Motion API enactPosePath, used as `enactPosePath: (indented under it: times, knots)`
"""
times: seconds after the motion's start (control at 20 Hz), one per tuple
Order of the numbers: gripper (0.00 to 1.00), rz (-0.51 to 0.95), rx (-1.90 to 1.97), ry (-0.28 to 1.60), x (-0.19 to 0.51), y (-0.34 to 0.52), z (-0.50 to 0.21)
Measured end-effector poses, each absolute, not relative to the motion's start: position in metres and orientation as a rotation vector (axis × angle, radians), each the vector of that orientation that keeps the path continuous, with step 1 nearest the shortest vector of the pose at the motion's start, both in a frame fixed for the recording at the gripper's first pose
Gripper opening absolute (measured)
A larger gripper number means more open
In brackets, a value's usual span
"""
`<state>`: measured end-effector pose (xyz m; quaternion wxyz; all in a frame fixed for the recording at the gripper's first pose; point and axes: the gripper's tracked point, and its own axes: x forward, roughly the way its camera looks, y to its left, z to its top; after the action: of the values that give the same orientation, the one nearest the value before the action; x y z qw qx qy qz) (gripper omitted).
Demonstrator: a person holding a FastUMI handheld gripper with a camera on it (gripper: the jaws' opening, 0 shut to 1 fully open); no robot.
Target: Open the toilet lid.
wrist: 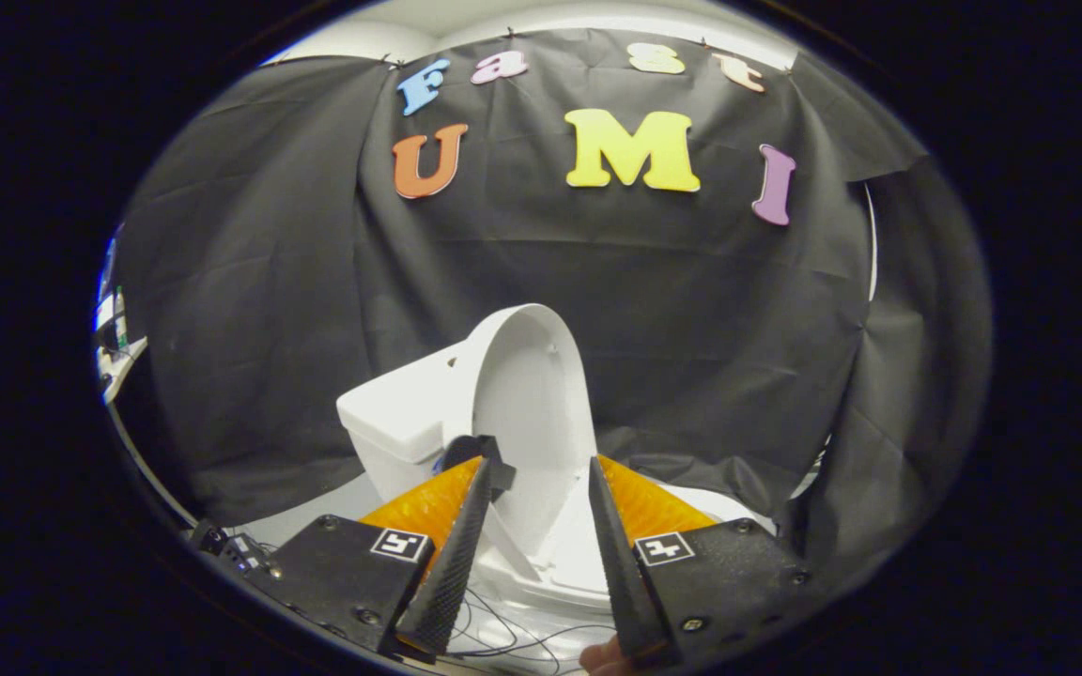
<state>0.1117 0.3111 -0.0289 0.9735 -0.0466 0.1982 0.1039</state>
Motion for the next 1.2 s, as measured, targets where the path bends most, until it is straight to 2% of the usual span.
enactPosePath:
  times: [0.25,0.7,1.2]
  knots:
    - [0.66,0.195,-0.156,0.363,0.088,0.253,-0.018]
    - [0.66,0.075,-0.133,0.258,0.025,0.126,0.005]
    - [0.93,-0.062,-0.027,0.214,-0.031,0.029,-0.019]
